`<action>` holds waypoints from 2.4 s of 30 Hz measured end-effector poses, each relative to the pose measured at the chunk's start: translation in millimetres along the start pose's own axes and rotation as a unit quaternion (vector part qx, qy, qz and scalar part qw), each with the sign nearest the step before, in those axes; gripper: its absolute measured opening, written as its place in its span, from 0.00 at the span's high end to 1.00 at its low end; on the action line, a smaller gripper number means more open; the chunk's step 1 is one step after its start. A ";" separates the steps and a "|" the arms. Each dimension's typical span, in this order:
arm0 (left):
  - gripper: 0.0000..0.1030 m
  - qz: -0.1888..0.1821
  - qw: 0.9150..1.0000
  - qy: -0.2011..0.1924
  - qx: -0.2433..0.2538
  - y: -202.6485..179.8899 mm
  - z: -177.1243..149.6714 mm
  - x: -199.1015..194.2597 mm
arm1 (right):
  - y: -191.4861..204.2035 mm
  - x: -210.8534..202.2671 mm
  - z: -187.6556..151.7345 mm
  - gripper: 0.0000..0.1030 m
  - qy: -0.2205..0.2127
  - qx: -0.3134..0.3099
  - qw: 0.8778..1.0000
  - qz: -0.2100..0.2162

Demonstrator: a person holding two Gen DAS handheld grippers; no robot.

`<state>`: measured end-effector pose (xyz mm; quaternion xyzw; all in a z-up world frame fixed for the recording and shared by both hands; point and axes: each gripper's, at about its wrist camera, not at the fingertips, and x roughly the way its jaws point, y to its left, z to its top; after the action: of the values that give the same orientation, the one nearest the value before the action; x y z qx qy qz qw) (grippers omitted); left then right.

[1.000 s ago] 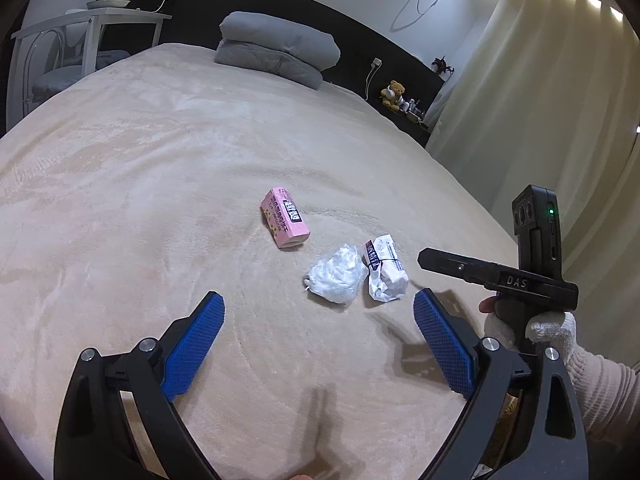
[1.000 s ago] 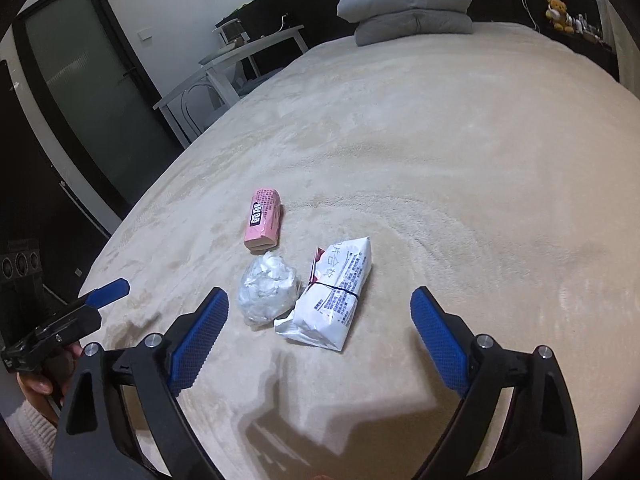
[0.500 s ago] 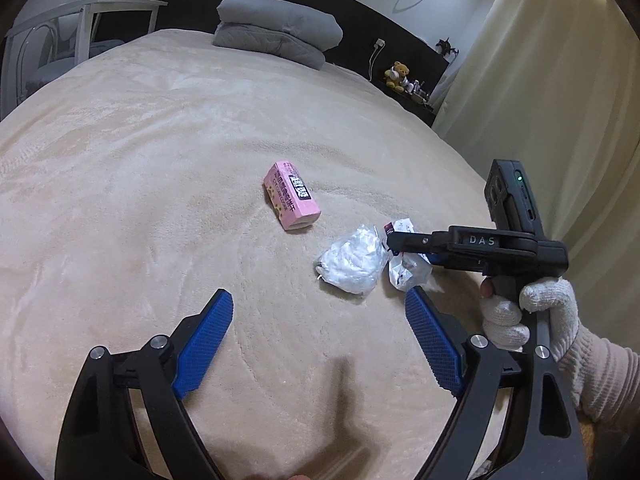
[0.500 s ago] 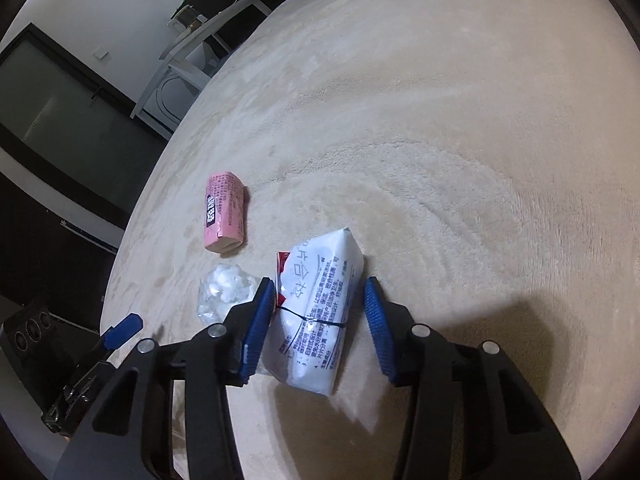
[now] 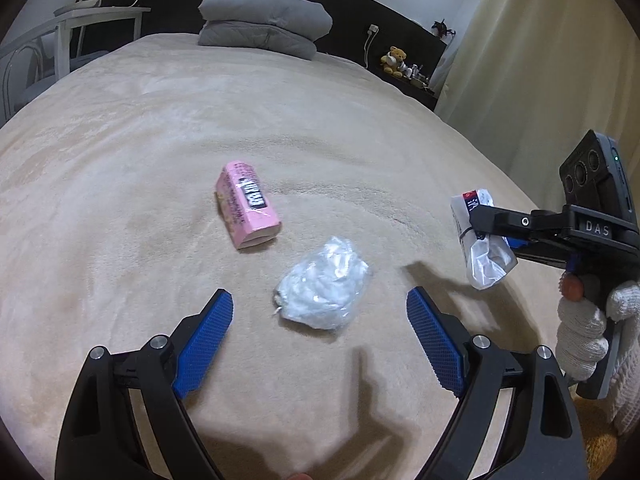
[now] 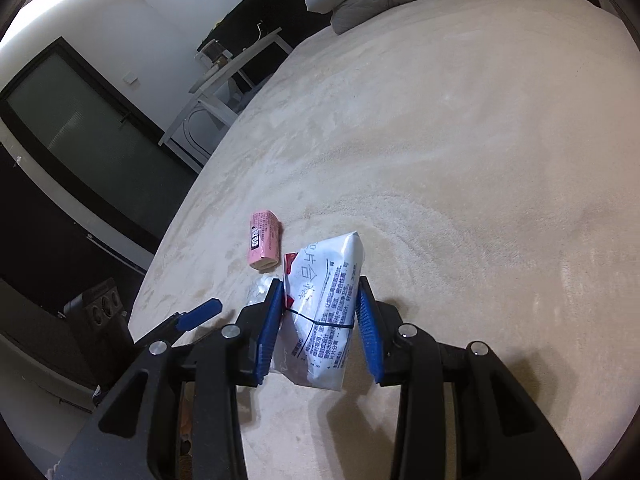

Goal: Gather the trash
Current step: 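Grasp the white printed package with the right tool and lift it, then grasp the white plastic bag with the left tool while the right tool holds the package, then carry the white bag and printed package toward the trash bag with both tools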

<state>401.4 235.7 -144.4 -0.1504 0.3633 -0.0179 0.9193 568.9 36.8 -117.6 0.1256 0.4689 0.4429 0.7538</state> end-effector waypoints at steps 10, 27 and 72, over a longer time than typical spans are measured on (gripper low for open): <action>0.38 0.079 0.995 0.037 0.047 -22.1 7.0 49.8 | -16.0 -37.6 1.1 0.64 -0.013 0.009 1.000 0.026; 0.50 0.114 0.992 0.008 0.053 -34.9 11.7 24.1 | -24.3 -62.5 -14.5 0.64 -0.025 0.022 0.999 -0.008; 0.50 0.020 0.988 -0.150 -0.006 -120.0 -148.4 -196.4 | 111.6 -165.7 -241.5 0.64 -0.137 -0.182 0.969 -0.097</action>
<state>166.2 110.0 -82.1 -0.1497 0.2245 0.0255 0.9626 282.2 -83.7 -79.1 -0.0007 0.2828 0.4240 0.8604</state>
